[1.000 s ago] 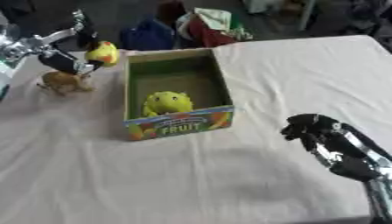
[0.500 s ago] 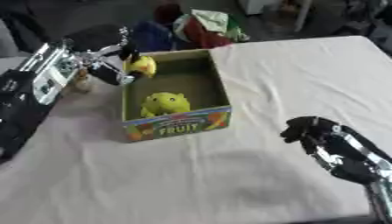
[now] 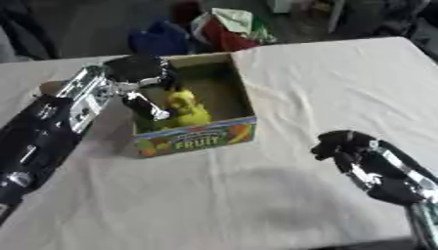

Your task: Pick up objects on the table and place them in the box.

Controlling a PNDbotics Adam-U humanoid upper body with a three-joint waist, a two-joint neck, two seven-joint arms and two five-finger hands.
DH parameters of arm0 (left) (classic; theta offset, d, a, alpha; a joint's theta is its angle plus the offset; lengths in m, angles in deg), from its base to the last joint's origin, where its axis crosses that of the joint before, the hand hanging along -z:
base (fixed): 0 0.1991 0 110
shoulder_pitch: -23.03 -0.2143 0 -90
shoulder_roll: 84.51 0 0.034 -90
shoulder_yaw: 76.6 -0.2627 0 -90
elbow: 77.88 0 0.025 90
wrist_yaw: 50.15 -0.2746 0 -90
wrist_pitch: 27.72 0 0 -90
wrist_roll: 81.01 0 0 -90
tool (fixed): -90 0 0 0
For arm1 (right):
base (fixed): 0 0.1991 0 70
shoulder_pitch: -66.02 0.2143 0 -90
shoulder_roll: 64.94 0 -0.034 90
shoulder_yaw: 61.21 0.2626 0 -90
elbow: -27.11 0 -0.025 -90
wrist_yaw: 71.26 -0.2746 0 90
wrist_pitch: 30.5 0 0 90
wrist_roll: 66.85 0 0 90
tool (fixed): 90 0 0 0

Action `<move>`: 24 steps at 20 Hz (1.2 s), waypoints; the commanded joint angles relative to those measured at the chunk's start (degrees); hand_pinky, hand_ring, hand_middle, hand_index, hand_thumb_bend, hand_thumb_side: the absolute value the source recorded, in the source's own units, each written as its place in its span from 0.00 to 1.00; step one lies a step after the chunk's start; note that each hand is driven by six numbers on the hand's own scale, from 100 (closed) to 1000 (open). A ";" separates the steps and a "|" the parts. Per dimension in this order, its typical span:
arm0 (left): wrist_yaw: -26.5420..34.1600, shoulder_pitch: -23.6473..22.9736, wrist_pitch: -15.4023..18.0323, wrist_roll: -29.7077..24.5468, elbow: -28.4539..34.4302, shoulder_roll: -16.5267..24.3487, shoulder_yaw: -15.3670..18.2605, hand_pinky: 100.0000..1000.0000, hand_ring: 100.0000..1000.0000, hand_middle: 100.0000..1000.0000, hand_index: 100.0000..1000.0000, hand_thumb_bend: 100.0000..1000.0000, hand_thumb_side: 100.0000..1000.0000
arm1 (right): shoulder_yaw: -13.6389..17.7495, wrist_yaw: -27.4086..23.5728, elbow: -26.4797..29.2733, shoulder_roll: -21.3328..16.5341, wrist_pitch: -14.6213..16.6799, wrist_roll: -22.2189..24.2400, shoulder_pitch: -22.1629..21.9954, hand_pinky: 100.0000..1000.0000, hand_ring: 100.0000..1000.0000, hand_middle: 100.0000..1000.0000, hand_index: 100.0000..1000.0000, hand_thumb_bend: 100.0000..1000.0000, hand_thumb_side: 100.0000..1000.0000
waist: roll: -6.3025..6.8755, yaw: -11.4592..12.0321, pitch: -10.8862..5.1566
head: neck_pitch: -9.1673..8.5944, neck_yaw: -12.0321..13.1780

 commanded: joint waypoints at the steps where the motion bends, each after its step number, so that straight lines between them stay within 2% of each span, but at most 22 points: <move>1: 1.03 0.90 0.05 0.12 2.03 1.83 0.07 0.60 0.49 0.48 0.73 0.33 0.36 | 0.33 -0.18 0.49 -0.64 0.15 0.00 0.79 0.71 0.74 0.62 0.80 0.00 0.44 | -0.22 0.16 -0.76 | -0.19 -0.32; 6: 4.95 0.73 -1.22 -0.28 7.00 5.48 -0.15 0.63 0.54 0.55 0.80 0.34 0.38 | 0.55 -0.10 0.44 -0.94 0.17 -0.18 0.65 0.71 0.74 0.62 0.80 0.00 0.44 | -0.03 0.81 -0.93 | -0.25 -0.90; 14: 12.00 -0.80 -5.43 -1.94 15.33 13.41 1.97 0.66 0.58 0.62 0.81 0.37 0.35 | 0.91 0.01 0.35 -1.39 0.36 -0.54 0.44 0.71 0.74 0.62 0.80 0.00 0.44 | -0.02 1.68 -1.06 | -0.41 -1.70; 19: 11.03 -2.81 -8.22 -2.06 13.65 17.45 4.78 0.67 0.60 0.64 0.82 0.41 0.32 | 0.94 -0.01 0.31 -1.54 0.42 -0.58 0.46 0.71 0.74 0.62 0.80 0.00 0.44 | 0.08 1.91 -1.05 | -0.78 -1.97; 24: 7.37 -4.25 -9.13 -1.17 9.02 19.72 7.04 0.68 0.62 0.66 0.82 0.44 0.27 | 0.95 0.05 0.28 -1.63 0.43 -0.62 0.46 0.71 0.74 0.62 0.80 0.00 0.44 | 0.11 1.99 -1.03 | -0.87 -2.15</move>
